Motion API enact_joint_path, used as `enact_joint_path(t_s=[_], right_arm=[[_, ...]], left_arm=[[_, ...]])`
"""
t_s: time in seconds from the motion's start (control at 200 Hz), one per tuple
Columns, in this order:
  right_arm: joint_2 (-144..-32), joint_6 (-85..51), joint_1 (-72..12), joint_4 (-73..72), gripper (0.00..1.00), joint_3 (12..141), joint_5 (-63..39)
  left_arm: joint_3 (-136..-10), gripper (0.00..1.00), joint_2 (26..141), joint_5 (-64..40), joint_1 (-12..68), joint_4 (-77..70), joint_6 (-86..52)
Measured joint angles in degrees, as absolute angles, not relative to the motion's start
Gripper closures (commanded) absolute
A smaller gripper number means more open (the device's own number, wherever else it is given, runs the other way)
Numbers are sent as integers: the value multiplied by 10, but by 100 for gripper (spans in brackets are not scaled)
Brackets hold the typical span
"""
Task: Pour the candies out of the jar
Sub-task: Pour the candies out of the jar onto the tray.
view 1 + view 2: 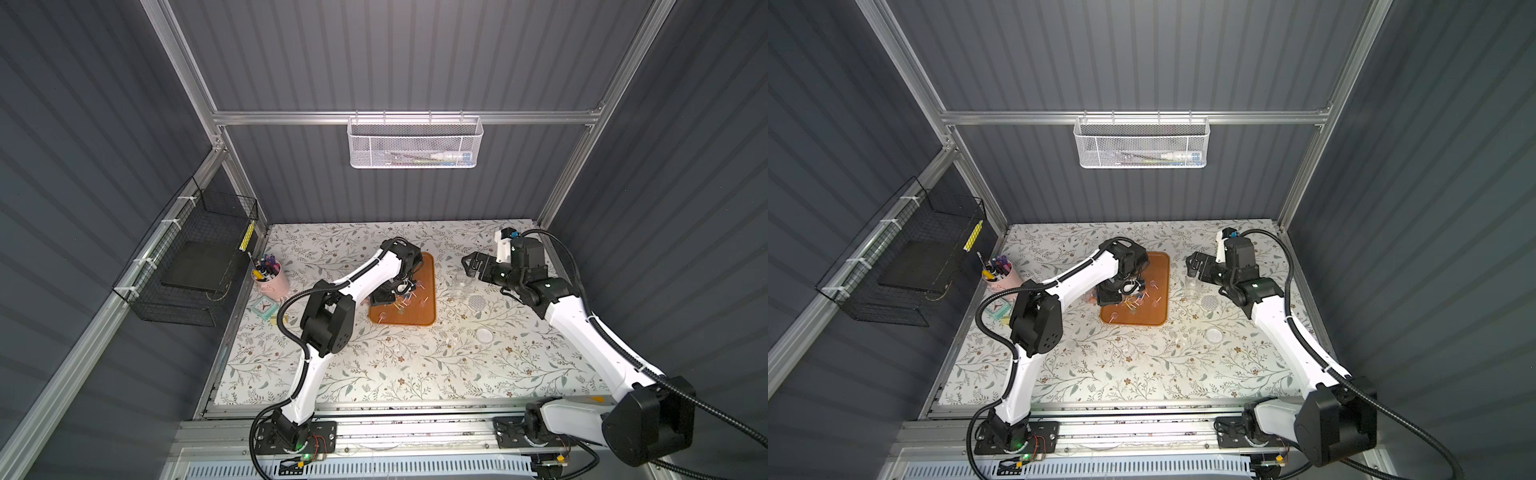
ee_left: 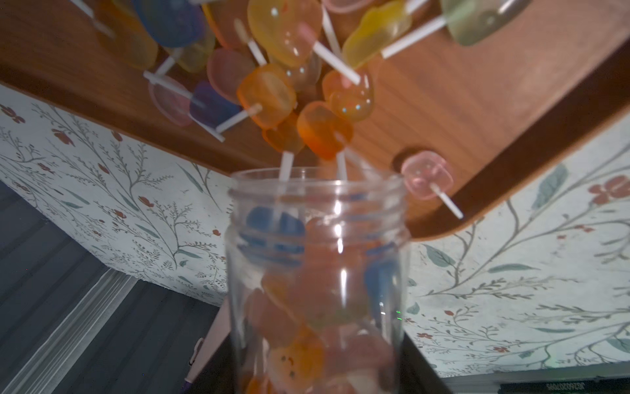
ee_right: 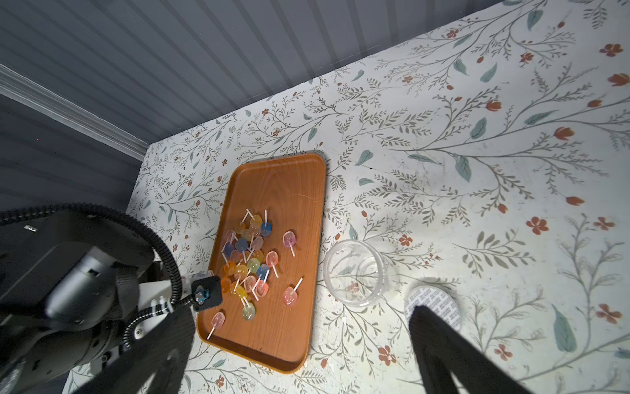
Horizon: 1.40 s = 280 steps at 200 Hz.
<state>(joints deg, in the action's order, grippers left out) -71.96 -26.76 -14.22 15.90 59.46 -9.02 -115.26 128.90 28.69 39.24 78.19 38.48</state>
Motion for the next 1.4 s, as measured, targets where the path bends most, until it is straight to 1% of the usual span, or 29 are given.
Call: enact_joint_path(t_s=[0.18, 0.4, 0.53, 0.65, 0.775, 0.905, 1.201, 1.401], right_arm=[[-718, -270, -142, 157, 1, 581, -90], [-713, -272, -142, 157, 1, 576, -90], [-703, -275, -142, 156, 1, 576, -90], [-699, -277, -142, 154, 1, 576, -91], [-699, -281, -142, 154, 1, 576, -95], [-699, -282, -142, 153, 1, 576, -99], [-699, -285, -142, 147, 1, 576, -105], [-699, -287, -142, 146, 1, 576, -108]], left_arm=[[-1182, 100, 1301, 305, 392, 770, 413], [-1258, 100, 1342, 334, 392, 754, 475], [-1245, 100, 1353, 369, 392, 725, 528], [-1236, 100, 1354, 401, 392, 664, 598], [-1236, 100, 1354, 404, 392, 623, 711], [-1237, 100, 1354, 396, 392, 597, 783], [-1234, 100, 1352, 386, 392, 553, 855], [-1187, 100, 1317, 391, 392, 487, 897]])
